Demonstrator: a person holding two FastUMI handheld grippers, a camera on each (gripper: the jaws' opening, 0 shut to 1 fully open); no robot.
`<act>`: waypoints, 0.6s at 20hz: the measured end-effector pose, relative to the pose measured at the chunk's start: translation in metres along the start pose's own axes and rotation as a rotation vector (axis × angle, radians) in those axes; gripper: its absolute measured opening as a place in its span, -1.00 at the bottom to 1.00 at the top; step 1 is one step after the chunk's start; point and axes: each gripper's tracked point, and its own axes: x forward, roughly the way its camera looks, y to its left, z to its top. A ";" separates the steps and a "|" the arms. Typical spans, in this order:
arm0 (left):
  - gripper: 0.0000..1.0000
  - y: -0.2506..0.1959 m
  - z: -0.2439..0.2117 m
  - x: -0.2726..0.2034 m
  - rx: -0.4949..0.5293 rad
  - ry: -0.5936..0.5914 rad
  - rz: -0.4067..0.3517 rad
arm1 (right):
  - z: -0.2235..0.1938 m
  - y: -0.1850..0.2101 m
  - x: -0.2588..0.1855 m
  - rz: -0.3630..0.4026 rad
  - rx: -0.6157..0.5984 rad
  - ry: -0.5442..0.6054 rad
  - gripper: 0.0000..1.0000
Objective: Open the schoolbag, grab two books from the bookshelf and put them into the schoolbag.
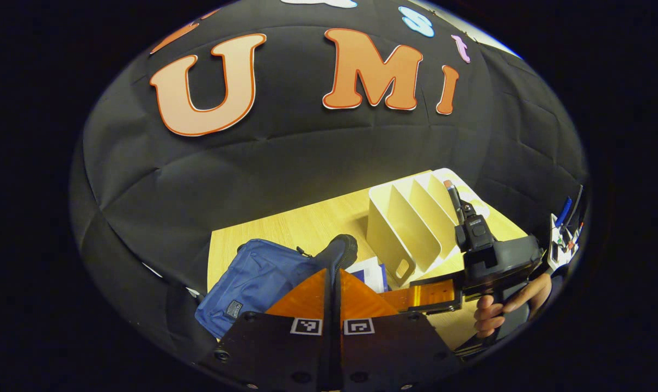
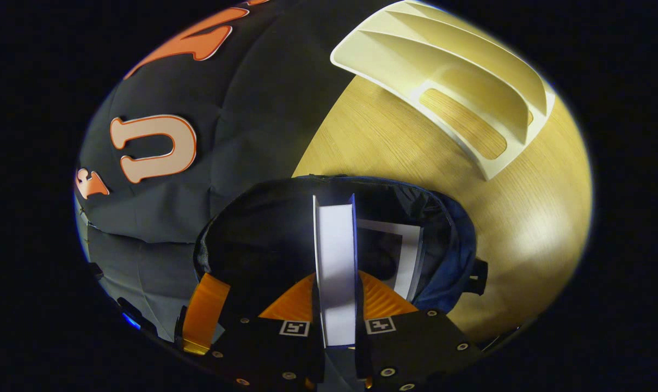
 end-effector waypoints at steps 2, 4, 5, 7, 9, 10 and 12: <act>-0.99 -0.005 0.000 0.001 -0.008 0.001 -0.015 | -0.001 0.003 0.010 0.008 -0.013 -0.014 -0.55; -0.99 -0.010 0.001 -0.001 -0.014 -0.001 -0.022 | -0.002 0.006 0.019 0.015 -0.024 -0.021 -0.55; -0.99 -0.011 0.002 -0.001 -0.018 0.000 -0.023 | -0.003 0.007 0.024 0.019 -0.029 -0.024 -0.55; -0.99 -0.013 0.003 -0.001 -0.015 0.000 -0.024 | -0.008 0.006 0.034 0.017 -0.043 -0.015 -0.55; -0.99 -0.016 0.002 -0.002 -0.015 0.003 -0.033 | -0.012 0.007 0.040 0.013 -0.045 -0.008 -0.55; -0.99 -0.015 0.001 -0.001 -0.015 0.003 -0.030 | -0.015 0.006 0.042 0.009 -0.047 0.002 -0.54; -0.99 -0.011 0.003 -0.002 -0.021 -0.003 -0.020 | -0.015 0.004 0.045 -0.009 -0.042 0.011 -0.50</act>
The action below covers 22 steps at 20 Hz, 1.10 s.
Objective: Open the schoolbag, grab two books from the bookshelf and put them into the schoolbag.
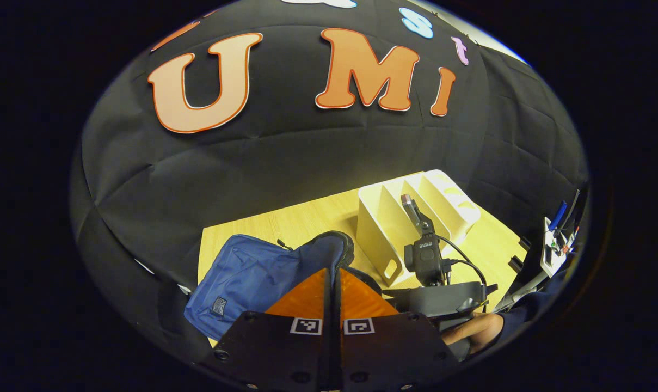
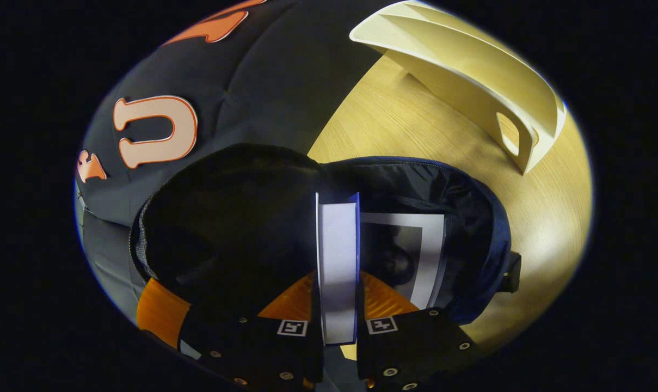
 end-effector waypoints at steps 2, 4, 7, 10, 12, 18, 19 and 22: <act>-0.99 0.005 0.001 -0.001 0.009 -0.002 0.014 | -0.001 -0.003 -0.001 -0.045 -0.030 0.018 -0.35; -0.99 0.009 0.003 0.001 0.009 -0.007 0.022 | 0.001 0.006 -0.005 -0.030 -0.056 0.003 -0.39; -0.99 0.014 0.002 0.003 0.007 -0.002 0.038 | 0.004 0.001 -0.019 -0.071 -0.118 0.013 0.81; -0.99 0.021 0.002 0.003 0.007 -0.003 0.053 | 0.032 0.025 -0.039 0.002 -0.147 -0.077 0.91; -0.99 0.017 0.001 0.004 0.001 0.002 0.047 | 0.063 0.036 -0.056 0.016 -0.222 -0.165 0.92; -0.95 0.009 -0.004 0.011 0.003 0.003 0.034 | 0.158 0.055 -0.125 -0.029 -0.396 -0.481 0.93; -0.88 0.006 -0.003 0.010 0.010 -0.007 0.027 | 0.173 0.052 -0.138 -0.060 -0.423 -0.531 0.93; -0.75 -0.008 0.009 0.004 0.056 -0.073 -0.015 | 0.212 0.047 -0.181 -0.147 -0.497 -0.672 0.93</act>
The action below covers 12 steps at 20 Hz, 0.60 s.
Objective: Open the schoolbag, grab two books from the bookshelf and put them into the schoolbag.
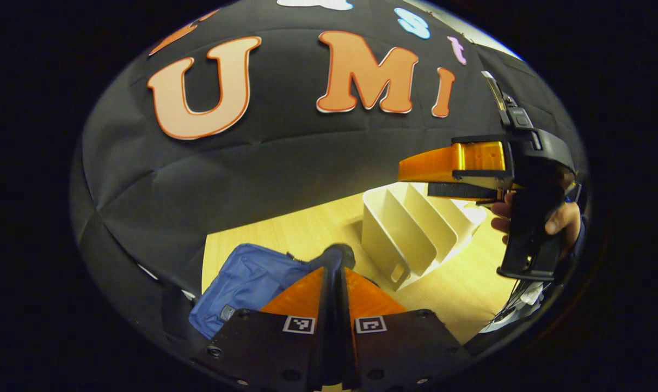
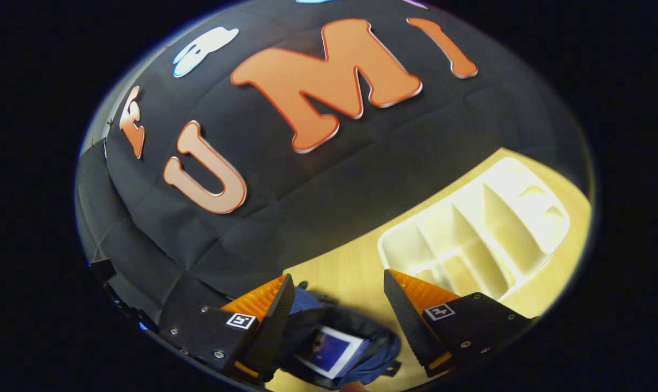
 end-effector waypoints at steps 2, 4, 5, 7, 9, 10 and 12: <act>-0.63 -0.007 0.008 0.001 0.026 -0.034 -0.023 | 0.019 -0.021 -0.013 -0.056 -0.048 -0.051 0.92; -0.28 -0.015 0.010 0.003 0.022 -0.049 -0.049 | 0.029 -0.039 -0.024 -0.102 -0.083 -0.081 0.92; -0.05 -0.019 0.010 0.005 0.016 -0.051 -0.059 | 0.033 -0.046 -0.029 -0.122 -0.095 -0.091 0.92; 0.43 -0.023 0.016 0.006 0.011 -0.069 -0.067 | 0.044 -0.055 -0.038 -0.153 -0.125 -0.121 0.92; 0.96 -0.028 0.023 0.006 0.005 -0.093 -0.068 | 0.050 -0.066 -0.046 -0.186 -0.168 -0.138 0.92; 0.93 -0.031 0.029 0.008 -0.003 -0.112 -0.065 | 0.052 -0.070 -0.051 -0.203 -0.189 -0.143 0.93; 0.93 -0.038 0.047 0.012 -0.018 -0.157 -0.058 | 0.062 -0.079 -0.059 -0.221 -0.230 -0.170 0.93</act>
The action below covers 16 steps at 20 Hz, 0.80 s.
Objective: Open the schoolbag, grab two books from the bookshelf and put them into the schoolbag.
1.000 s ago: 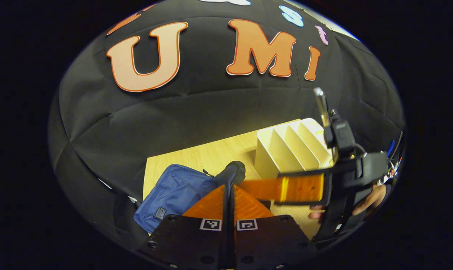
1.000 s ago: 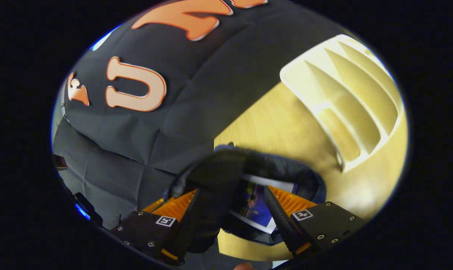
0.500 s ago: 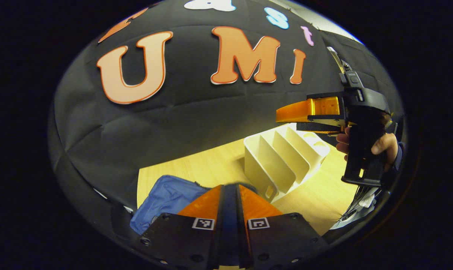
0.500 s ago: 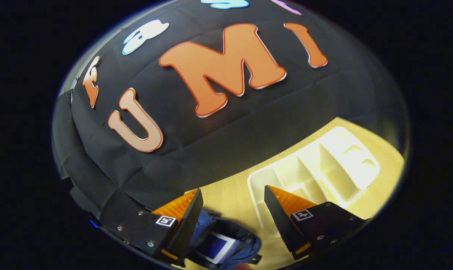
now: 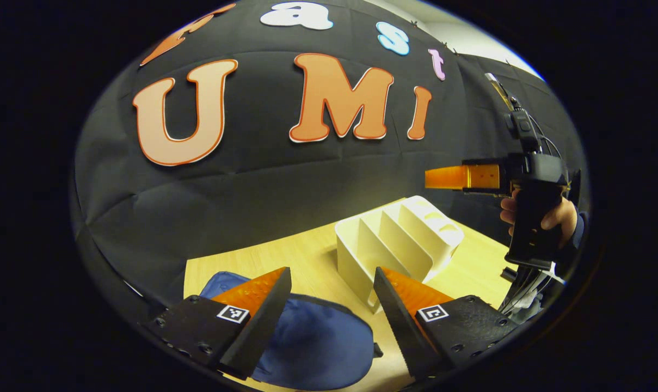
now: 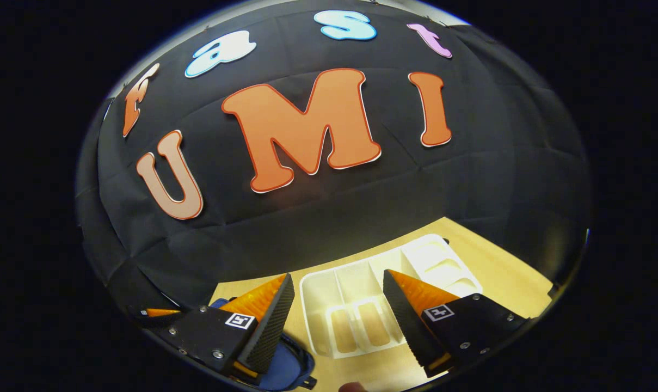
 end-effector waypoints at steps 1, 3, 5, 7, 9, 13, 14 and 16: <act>0.94 -0.004 0.006 0.002 -0.002 -0.020 0.010 | 0.004 -0.004 -0.003 -0.003 -0.019 -0.015 0.93; 0.93 -0.014 0.020 -0.002 0.000 -0.067 0.030 | 0.010 -0.015 -0.007 -0.004 -0.065 -0.031 0.92; 0.92 -0.030 0.029 0.000 -0.029 -0.100 0.032 | 0.012 -0.028 -0.010 -0.013 -0.112 -0.033 0.93; 0.93 -0.046 0.035 0.006 -0.074 -0.118 0.037 | 0.016 -0.037 -0.012 -0.004 -0.120 -0.033 0.93; 0.94 -0.056 0.048 0.008 -0.091 -0.147 0.064 | 0.018 -0.042 -0.015 0.014 -0.128 -0.027 0.93; 0.93 -0.070 0.068 0.009 -0.091 -0.202 0.120 | 0.026 -0.051 -0.020 0.039 -0.150 -0.028 0.93; 0.93 -0.074 0.066 0.010 -0.106 -0.206 0.131 | 0.024 -0.048 -0.021 0.061 -0.132 -0.019 0.92; 0.93 -0.081 0.065 0.011 -0.142 -0.206 0.140 | 0.023 -0.046 -0.024 0.086 -0.122 -0.011 0.94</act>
